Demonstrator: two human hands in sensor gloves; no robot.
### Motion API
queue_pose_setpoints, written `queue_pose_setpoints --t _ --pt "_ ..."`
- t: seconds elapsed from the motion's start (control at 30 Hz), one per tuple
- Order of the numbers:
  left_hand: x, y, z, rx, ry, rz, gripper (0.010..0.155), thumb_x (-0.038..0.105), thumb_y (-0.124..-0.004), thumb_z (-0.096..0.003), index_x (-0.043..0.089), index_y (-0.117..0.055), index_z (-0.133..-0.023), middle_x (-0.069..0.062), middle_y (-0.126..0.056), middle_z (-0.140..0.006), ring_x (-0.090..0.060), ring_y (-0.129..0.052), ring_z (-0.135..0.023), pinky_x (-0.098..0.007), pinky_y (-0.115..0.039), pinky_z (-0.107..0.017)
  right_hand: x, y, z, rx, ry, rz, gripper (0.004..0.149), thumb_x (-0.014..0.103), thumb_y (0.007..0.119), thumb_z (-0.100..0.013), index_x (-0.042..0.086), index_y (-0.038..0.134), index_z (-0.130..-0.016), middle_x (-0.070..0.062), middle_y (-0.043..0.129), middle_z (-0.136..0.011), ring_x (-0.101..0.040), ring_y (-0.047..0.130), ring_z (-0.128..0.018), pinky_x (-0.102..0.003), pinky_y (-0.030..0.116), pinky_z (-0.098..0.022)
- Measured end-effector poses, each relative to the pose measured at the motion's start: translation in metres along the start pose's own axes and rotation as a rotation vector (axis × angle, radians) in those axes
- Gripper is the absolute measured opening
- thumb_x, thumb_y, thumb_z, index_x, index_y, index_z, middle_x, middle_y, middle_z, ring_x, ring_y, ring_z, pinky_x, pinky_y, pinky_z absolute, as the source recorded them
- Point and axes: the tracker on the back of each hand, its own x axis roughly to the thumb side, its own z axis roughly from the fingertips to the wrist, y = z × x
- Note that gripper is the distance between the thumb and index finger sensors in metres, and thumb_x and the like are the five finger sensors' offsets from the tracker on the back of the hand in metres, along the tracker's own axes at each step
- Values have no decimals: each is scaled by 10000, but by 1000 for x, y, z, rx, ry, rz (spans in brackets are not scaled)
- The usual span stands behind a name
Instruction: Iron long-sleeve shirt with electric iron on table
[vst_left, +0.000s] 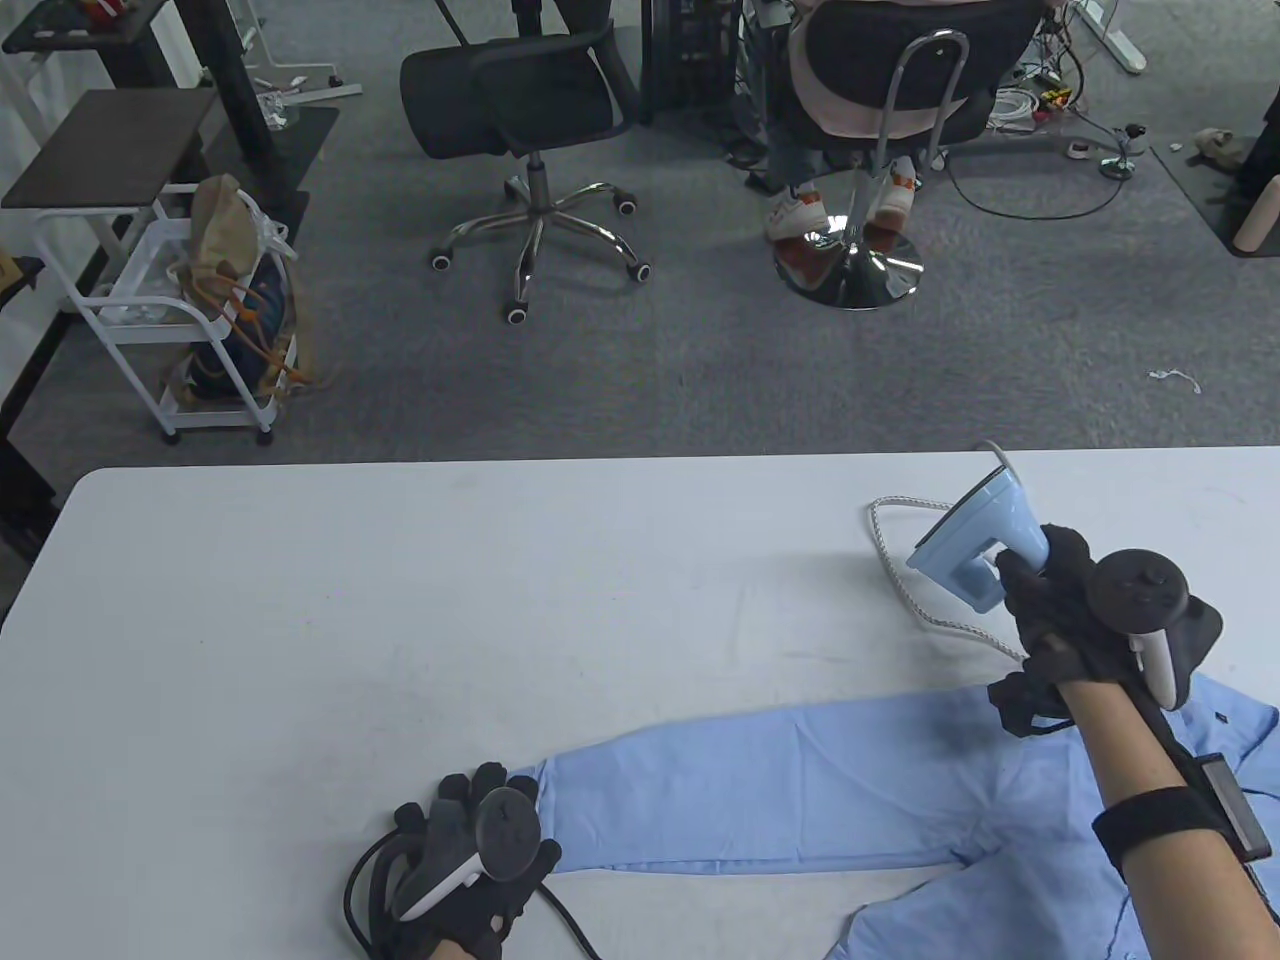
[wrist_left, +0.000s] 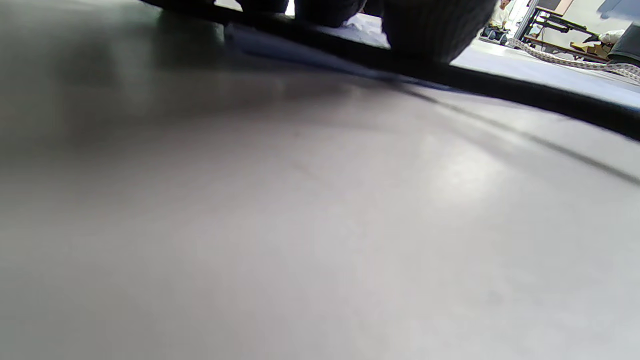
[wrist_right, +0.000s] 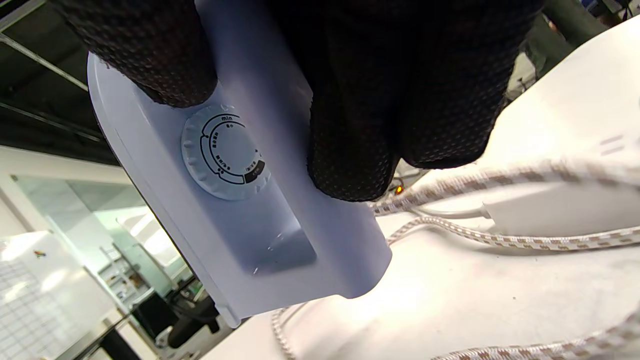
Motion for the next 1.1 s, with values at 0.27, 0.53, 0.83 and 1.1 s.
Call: queue_pose_setpoints --t 0.27,0.53,0.83,1.1 --pt "0 0 -1 1 -2 12 764 552 -631 -593 122 -431 -1192 -251 -316 -1245 -595 -341 -1117 -843 -255 -650 -1 37 -18 -4 -60 200 624 400 839 -562 52 614 -1028 -266 766 -948 -332 1067 -599 -579 896 -496" --pt "-1 1 -2 -7 -7 28 769 560 -621 -594 119 -429 -1194 -253 -307 -1245 -598 -329 -1116 -843 -248 -647 -14 54 -16 18 -67 257 687 442 785 -562 22 535 -1046 -249 752 -958 -360 1031 -687 -587 857 -528" --pt "-2 1 -2 -10 -15 32 776 567 -612 -595 107 -434 -1194 -267 -310 -1243 -610 -332 -1111 -844 -251 -645 -20 -10 -9 -29 -110 167 680 465 720 -592 -11 576 -1056 -292 749 -961 -407 1007 -616 -641 806 -486" --pt "-3 2 -3 -31 -22 52 784 571 -606 -594 108 -419 -1199 -264 -289 -1245 -612 -306 -1110 -843 -242 -643 -33 -39 -15 -100 -201 325 482 339 685 -623 68 699 -1022 -273 768 -968 -524 808 -854 -736 639 -606"
